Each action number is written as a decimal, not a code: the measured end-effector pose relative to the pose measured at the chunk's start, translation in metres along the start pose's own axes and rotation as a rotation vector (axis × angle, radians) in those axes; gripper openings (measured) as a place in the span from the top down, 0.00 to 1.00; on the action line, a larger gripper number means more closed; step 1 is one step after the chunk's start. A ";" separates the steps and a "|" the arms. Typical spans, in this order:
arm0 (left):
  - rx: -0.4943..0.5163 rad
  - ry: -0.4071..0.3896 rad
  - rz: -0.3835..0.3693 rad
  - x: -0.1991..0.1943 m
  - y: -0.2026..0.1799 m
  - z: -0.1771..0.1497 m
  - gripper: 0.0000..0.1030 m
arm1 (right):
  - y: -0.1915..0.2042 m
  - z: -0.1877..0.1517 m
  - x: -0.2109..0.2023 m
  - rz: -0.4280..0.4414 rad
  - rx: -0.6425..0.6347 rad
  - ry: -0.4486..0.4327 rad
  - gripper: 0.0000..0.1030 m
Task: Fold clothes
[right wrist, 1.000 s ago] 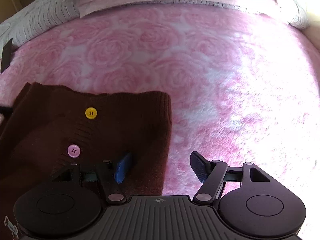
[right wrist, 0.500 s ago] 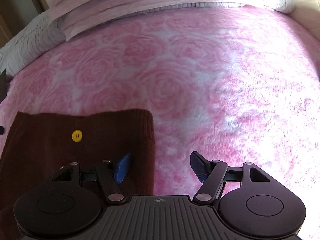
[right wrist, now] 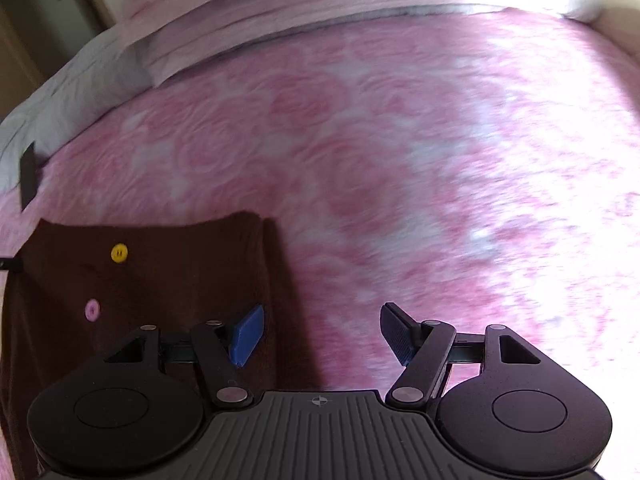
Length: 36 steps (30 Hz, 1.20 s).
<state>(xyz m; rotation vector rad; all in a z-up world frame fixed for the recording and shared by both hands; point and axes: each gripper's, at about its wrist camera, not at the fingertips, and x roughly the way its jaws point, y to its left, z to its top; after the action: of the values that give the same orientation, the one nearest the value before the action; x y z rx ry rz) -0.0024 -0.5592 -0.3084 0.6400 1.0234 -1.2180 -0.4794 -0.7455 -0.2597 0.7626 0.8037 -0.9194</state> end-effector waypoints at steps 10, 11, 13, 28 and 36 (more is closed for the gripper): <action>-0.017 0.013 0.057 -0.005 0.013 -0.010 0.95 | -0.006 -0.003 0.003 0.029 0.038 -0.014 0.35; -0.019 0.017 0.064 -0.007 0.015 -0.012 0.95 | -0.008 -0.001 0.003 0.033 0.052 -0.023 0.35; -0.020 0.029 0.077 -0.006 0.017 -0.015 0.95 | -0.009 0.005 0.006 0.043 0.065 -0.030 0.51; 0.044 -0.014 0.058 0.006 -0.014 0.005 0.95 | -0.046 0.050 0.013 -0.061 0.021 -0.087 0.99; -0.047 -0.014 0.063 -0.020 0.007 -0.013 0.91 | -0.056 0.021 -0.026 -0.037 0.108 -0.080 0.80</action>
<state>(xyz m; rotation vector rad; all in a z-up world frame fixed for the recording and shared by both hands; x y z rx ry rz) -0.0001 -0.5371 -0.2973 0.6220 1.0103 -1.1390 -0.5334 -0.7759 -0.2395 0.8020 0.7036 -1.0265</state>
